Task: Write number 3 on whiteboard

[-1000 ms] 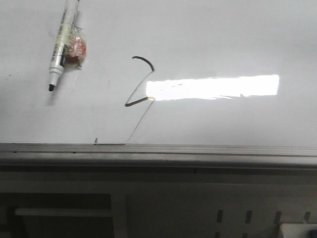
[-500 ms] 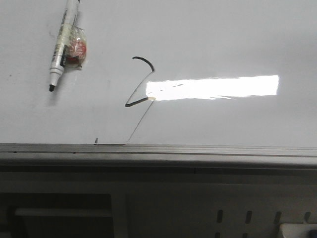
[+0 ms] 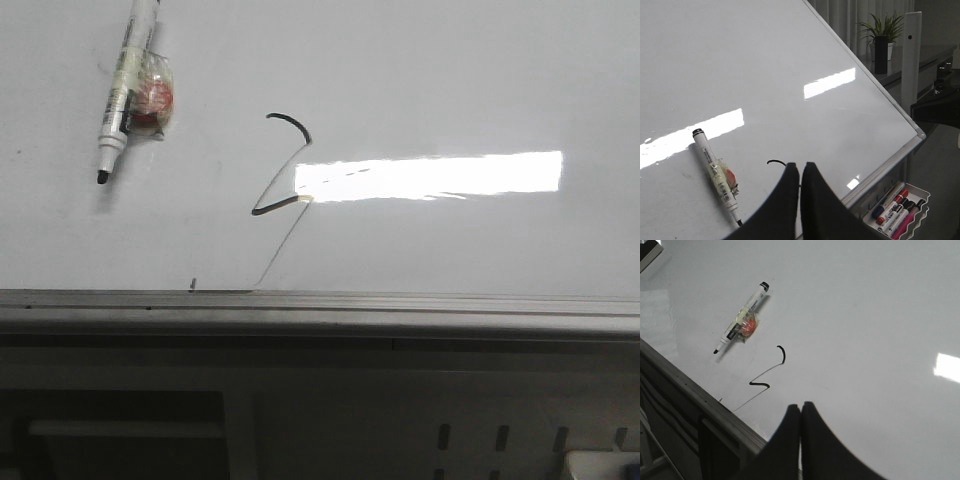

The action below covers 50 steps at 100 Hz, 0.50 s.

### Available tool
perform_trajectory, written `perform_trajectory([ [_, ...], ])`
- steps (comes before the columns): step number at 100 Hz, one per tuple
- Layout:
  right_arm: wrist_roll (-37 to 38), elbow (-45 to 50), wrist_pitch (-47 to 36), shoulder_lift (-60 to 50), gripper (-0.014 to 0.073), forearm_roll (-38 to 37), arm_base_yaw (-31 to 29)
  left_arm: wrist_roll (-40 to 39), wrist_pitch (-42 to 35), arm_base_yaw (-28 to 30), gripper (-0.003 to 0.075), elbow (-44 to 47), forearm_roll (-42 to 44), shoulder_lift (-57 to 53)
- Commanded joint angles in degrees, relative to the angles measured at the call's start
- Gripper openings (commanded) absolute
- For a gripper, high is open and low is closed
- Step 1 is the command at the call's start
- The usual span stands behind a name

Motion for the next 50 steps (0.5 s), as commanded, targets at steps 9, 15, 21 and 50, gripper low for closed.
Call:
perform_trajectory([
  [9, -0.1, -1.5, -3.8, 0.4, -0.0064, 0.2, -0.3, -0.2, -3.1, 0.0, -0.0020, -1.2, -1.3, 0.8],
  [15, -0.1, -1.5, -3.8, 0.4, -0.0064, 0.2, -0.3, -0.2, -3.1, 0.0, -0.0020, -0.9, 1.1, 0.8],
  [21, -0.1, -1.5, -3.8, 0.4, -0.0064, 0.2, -0.3, -0.2, -3.0, 0.4, -0.0020, -0.9, 7.3, 0.6],
  [50, -0.1, -1.5, -3.9, 0.4, -0.0064, 0.2, -0.3, -19.1, -13.5, 17.8, -0.0020, 10.2, 29.0, -6.8],
])
